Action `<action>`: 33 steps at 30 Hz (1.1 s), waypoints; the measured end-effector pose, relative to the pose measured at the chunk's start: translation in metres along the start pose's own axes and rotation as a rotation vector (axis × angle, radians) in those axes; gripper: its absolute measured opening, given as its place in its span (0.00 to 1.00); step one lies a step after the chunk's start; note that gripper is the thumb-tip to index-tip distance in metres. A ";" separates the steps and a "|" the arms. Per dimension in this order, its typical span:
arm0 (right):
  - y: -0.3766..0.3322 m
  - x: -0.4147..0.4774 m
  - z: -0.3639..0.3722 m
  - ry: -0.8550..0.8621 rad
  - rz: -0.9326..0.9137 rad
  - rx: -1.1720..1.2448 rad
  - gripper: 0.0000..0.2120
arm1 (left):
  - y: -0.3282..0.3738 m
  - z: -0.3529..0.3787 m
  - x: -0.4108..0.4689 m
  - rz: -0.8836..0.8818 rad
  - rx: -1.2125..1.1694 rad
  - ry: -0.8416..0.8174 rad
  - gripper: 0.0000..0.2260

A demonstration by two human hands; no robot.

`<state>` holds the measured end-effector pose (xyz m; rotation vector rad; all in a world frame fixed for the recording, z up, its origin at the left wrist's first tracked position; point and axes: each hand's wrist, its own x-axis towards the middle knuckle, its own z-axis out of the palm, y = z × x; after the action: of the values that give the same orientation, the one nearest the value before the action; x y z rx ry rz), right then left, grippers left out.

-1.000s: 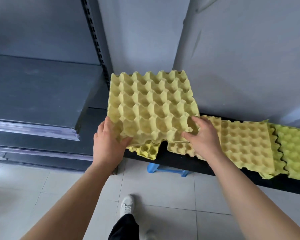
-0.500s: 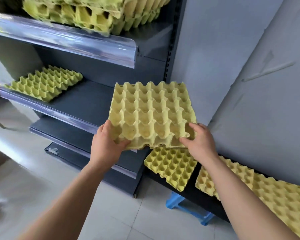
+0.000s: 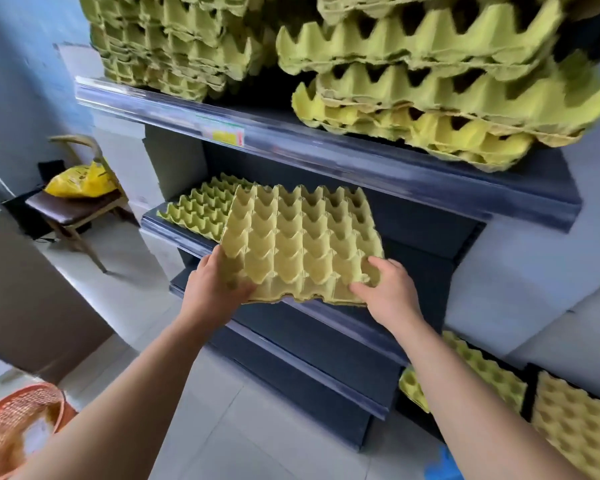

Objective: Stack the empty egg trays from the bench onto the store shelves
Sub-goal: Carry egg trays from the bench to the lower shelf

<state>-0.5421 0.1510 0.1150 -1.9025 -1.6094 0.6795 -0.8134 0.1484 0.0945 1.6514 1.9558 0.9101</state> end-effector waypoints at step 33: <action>-0.173 0.188 0.260 0.105 0.241 -0.110 0.29 | -0.209 -0.070 0.339 0.059 0.047 -0.244 0.22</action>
<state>-0.8146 0.3819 0.0423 -2.1986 -1.3919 0.5862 -1.0772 0.4474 0.0262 1.7643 1.7847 0.6527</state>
